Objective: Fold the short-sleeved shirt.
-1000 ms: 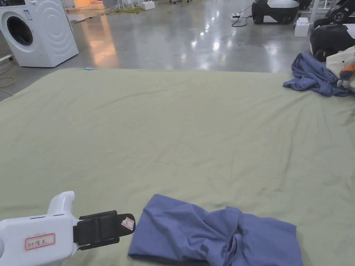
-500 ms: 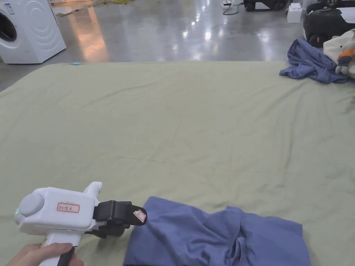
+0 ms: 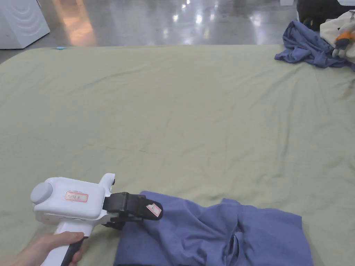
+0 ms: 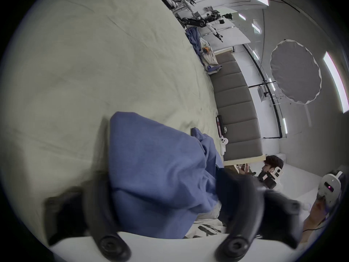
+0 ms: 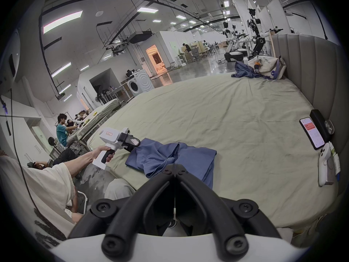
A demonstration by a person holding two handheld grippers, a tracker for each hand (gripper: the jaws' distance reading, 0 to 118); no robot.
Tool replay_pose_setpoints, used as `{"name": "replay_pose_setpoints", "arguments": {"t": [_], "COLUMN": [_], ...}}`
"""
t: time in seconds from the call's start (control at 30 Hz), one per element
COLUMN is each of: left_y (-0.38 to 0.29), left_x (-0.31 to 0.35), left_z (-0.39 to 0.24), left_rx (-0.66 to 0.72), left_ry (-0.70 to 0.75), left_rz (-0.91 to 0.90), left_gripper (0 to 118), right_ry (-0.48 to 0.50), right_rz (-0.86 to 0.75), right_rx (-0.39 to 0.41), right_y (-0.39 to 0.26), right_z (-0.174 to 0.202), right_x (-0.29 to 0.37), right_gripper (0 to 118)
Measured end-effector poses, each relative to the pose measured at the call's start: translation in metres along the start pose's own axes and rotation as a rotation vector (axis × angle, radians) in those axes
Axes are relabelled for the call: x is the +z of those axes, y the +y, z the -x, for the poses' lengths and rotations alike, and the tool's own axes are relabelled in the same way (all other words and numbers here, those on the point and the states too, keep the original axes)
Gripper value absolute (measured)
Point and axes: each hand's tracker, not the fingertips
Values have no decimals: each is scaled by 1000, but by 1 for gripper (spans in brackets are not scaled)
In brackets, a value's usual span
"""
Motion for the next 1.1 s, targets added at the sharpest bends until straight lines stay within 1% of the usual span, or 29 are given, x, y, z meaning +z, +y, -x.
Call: {"name": "replay_pose_setpoints", "arguments": {"t": [0.03, 0.07, 0.1, 0.13, 0.17, 0.33, 0.47, 0.53, 0.57, 0.6, 0.63, 0.7, 0.73, 0.77, 0.8, 0.87, 0.97, 1.0, 1.07, 1.1], "left_y": [-1, -6, -8, -10, -12, -15, -10, -16, -19, -20, -15, -15, -14, -16, -17, -19, -21, -24, -23, -26], "left_x": [-1, -5, -8, -7, -4, 8, 21, 15, 10, 5, 3, -15, -26, -38, -53, -83, -131, -149, -175, -187], "left_z": [-2, -5, -3, 0, -1, -18, -50, -94, -115, -133, -141, -173, -187, -203, -216, -232, -239, -243, -242, -243], "left_rx": [-25, -111, -87, -29, -33, -32, -87, -146, -199, -241, -226, -237, -246, -290, -281, -313, -291, -287, -321, -317], "left_ry": [82, 181, 196, 123, 118, 156, 281, 327, 376, 378, 367, 363, 381, 401, 414, 391, 381, 394, 455, 457], "left_rz": [9, 28, 35, 25, -19, -16, -8, 8, -13, 0, 16, 21, 37, 55, 60, 98, 105, 118, 147, 158], "left_gripper": [54, 10, 10, 10, 10, 10, 10, 10, 10, 10, 10, 10, 10, 10, 10, 10, 10, 10, 10, 10], "right_ry": [2, 4, 3, 3, 2, -2, 1, 5, 8, 11, 16, 32, 34, 34, 36, 43, 36, 32, 27, 24], "right_rz": [3, 8, 9, 12, 14, -2, -34, -47, -53, -59, -64, -77, -80, -88, -94, -106, -118, -120, -127, -129], "right_rx": [1, 4, 6, 8, 9, 5, -3, -5, -4, -4, -5, -14, -14, -14, -16, -26, -33, -35, -42, -44], "right_y": [0, -1, -1, 0, 0, 0, -2, -3, -4, -5, -6, -9, -10, -12, -13, -15, -19, -20, -18, -17], "right_z": [1, 1, 1, 3, 4, 5, 2, 0, -1, -2, -3, -7, -8, -10, -12, -15, -18, -19, -15, -11], "right_x": [0, -1, -2, -1, -1, 9, 21, 26, 29, 31, 33, 40, 43, 47, 50, 54, 60, 62, 60, 57], "right_gripper": [2, 2, 2, 2, 2, 2, 2, 2, 2, 2, 2, 2, 2, 2, 2, 2, 2, 2, 2, 2]}}
